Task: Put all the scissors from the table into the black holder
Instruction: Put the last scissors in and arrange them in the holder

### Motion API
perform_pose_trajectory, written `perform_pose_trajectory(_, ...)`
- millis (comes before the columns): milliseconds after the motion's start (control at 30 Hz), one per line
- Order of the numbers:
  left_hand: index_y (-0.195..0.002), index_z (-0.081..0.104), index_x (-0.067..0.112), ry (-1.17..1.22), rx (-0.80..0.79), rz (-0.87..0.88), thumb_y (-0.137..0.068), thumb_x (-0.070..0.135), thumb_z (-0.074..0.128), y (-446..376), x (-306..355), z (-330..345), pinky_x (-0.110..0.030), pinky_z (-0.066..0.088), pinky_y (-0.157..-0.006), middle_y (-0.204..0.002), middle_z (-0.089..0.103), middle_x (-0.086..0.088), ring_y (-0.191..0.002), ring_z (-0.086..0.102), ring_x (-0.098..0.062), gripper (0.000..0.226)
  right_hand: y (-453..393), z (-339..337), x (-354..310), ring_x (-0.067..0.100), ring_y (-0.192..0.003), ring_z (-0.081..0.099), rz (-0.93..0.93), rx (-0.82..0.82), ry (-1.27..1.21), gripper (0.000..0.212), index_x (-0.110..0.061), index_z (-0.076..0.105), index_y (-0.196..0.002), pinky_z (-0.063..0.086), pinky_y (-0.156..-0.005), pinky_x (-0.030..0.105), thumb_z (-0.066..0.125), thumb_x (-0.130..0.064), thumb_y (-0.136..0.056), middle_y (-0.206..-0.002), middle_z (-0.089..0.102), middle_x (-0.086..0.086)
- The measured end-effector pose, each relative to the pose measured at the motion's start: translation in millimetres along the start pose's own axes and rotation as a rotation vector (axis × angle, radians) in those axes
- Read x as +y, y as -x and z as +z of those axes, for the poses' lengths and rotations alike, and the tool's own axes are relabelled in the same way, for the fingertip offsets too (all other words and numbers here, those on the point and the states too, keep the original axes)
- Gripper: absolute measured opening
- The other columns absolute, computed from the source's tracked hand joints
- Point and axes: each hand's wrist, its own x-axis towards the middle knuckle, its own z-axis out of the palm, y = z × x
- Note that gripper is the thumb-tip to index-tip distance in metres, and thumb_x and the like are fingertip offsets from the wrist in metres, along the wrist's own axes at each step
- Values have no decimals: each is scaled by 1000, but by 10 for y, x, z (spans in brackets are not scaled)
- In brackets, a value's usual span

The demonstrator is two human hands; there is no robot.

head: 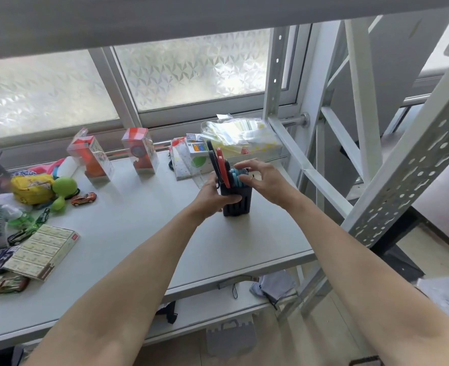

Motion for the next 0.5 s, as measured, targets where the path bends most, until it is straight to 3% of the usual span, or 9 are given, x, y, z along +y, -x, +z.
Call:
perform_pose_trajectory(167, -139, 45, 17, -5, -2, -1, -82, 15, 76, 22, 8, 1, -23, 48, -59, -126, 54, 0, -100, 57, -19, 64, -21, 1, 35, 18, -120, 53, 19, -5, -79, 35, -18, 65, -125, 43, -103, 34, 67, -21, -90, -130, 57, -1)
perform_pose_trajectory(267, -138, 46, 16, -8, -6, -11, -83, 13, 75, 39, 24, -2, -23, 49, -61, -121, 54, 2, -91, 59, -12, 62, -13, -40, 4, 18, -118, 56, 58, -34, -145, 40, -20, 59, -132, 46, -102, 33, 63, -27, -92, -132, 57, 3)
perform_pose_trajectory(500, -137, 48, 16, -87, 0, -39, -84, 19, 74, 63, -7, -44, -39, 58, -81, -126, 51, -1, -85, 64, -20, 59, 88, 31, 93, 16, -118, 56, 46, 118, -133, 31, -19, 67, -122, 45, -105, 34, 64, -26, -92, -128, 60, 2)
